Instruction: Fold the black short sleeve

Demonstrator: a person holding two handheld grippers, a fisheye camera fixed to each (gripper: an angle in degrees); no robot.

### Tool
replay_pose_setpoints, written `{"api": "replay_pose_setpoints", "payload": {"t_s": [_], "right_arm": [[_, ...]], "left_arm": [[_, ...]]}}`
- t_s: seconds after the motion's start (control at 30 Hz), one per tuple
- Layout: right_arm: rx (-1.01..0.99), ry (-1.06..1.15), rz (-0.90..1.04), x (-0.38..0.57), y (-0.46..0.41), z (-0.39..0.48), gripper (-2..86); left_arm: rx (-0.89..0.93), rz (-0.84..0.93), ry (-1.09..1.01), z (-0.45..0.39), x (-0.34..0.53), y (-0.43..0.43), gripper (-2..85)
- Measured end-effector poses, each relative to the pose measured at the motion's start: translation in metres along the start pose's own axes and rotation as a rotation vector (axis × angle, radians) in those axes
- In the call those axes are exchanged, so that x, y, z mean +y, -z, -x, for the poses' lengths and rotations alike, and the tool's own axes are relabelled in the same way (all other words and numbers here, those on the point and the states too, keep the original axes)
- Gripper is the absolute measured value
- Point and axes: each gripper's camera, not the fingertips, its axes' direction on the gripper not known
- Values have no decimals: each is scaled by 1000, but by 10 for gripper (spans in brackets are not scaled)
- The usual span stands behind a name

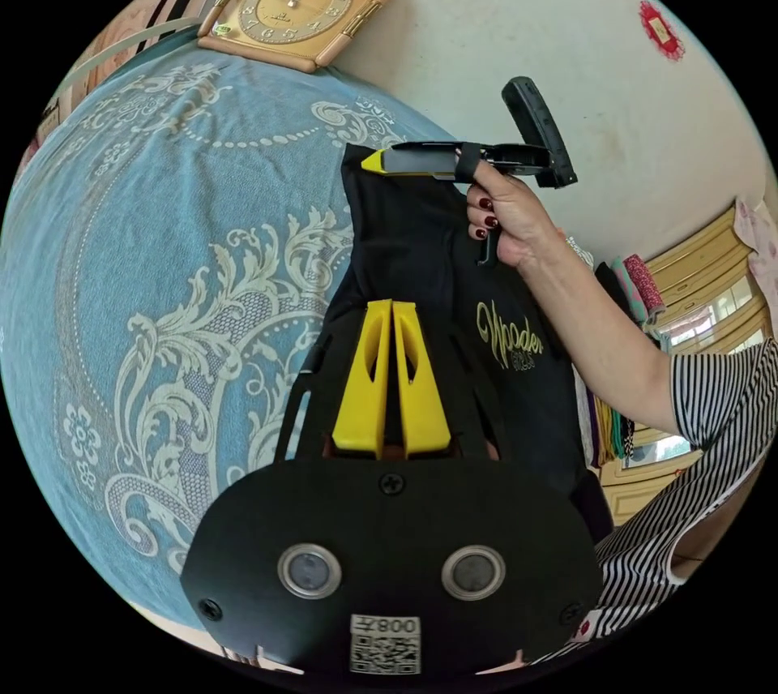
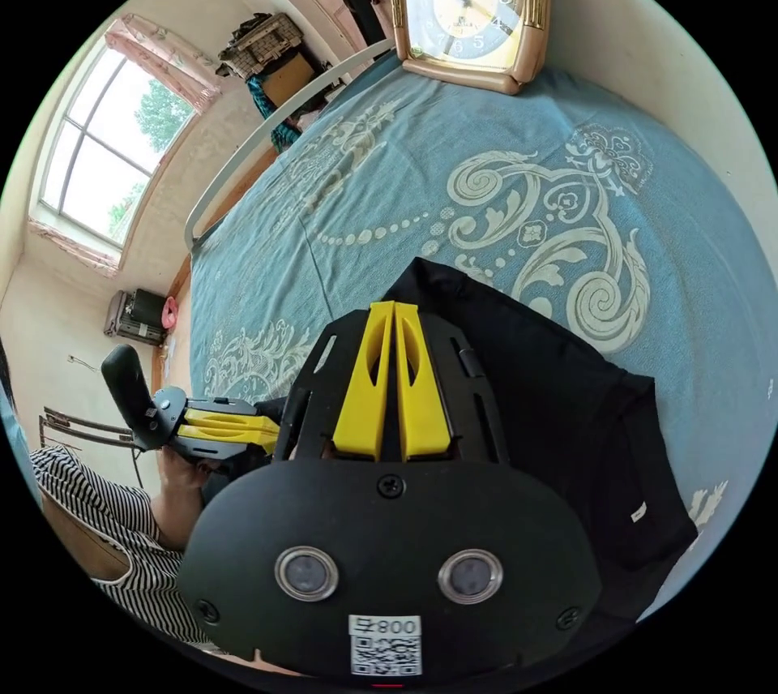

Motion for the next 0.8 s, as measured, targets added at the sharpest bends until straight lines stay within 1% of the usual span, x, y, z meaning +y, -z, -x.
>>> {"api": "replay_pose_setpoints", "payload": {"t_s": [0.07,0.13,0.3,0.33,0.43,0.53,0.63,0.7,0.73,0.77,0.8], "right_arm": [[11,24,-22,15,7,12,1],[-6,51,-29,38,6,27,1],[-11,68,73,53,-37,43,1],[-32,59,44,55,-39,43,1],[-35,57,34,62,-42,50,1],[15,41,-10,68,-37,51,1],[3,0,-62,63,-34,43,0],[72,-31,-68,58,-40,37,0],[95,-49,-42,55,-49,33,0],[88,-52,-24,54,-54,31,0],[37,-57,-34,56,-57,27,0]], "left_arm": [[36,-10,8,1,-2,1,1],[15,7,14,0,-4,0,1],[-41,20,17,-6,-7,2,1],[-45,17,13,-8,-7,4,1],[20,-50,32,-5,-6,15,1],[-15,4,38,-4,-6,11,1],[-25,-2,35,-6,-4,17,1],[-18,-3,38,-6,-3,20,1],[-14,-6,39,-5,-2,22,1],[-11,-8,41,-5,-1,24,1],[-9,-7,41,-5,0,26,1]]}}
